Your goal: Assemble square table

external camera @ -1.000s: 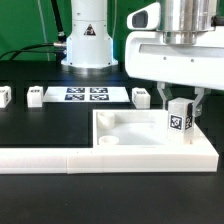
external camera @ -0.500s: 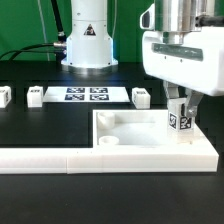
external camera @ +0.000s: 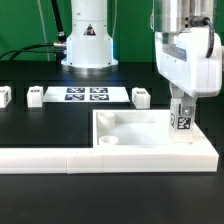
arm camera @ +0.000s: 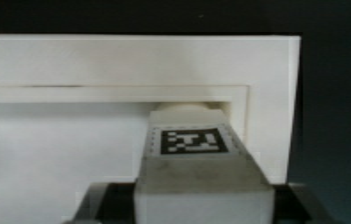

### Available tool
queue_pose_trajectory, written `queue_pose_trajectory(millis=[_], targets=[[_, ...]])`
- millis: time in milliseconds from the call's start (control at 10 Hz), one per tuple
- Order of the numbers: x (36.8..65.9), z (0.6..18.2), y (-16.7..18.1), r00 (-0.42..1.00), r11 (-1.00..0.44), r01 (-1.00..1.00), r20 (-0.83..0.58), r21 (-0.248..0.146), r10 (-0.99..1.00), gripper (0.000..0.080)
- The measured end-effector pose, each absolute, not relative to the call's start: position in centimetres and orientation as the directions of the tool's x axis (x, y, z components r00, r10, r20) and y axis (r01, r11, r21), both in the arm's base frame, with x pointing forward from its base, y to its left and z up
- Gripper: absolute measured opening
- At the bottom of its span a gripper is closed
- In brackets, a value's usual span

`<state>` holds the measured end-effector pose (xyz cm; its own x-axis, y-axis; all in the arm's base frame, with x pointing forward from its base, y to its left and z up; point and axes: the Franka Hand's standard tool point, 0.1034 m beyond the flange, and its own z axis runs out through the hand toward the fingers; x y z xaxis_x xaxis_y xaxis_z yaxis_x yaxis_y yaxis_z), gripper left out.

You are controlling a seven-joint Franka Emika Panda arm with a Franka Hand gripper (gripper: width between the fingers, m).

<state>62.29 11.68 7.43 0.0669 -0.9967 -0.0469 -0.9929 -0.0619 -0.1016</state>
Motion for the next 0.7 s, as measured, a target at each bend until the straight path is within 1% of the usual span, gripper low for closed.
queue_pose_trajectory(millis=[100, 200, 300, 400, 500, 700], targets=[[62.18, 7.44, 11.51, 0.147, -0.143, -0.986, -0.042, -0.09, -0.988, 0.0383], [62.2, 7.47, 11.62, 0.157, -0.153, -0.984, -0.042, -0.09, -0.987, 0.0561], [62.12, 7.49, 11.64, 0.244, -0.24, -0.967, -0.037, -0.085, -0.969, 0.0561], [62.13, 7.49, 11.64, 0.329, -0.326, -0.941, -0.029, -0.088, -0.944, 0.0635], [62.13, 7.49, 11.67, 0.451, -0.447, -0.89, -0.017, -0.091, -0.893, 0.0645], [62.16, 7.5, 11.61, 0.64, -0.638, -0.764, 0.006, -0.092, -0.768, 0.0649]])
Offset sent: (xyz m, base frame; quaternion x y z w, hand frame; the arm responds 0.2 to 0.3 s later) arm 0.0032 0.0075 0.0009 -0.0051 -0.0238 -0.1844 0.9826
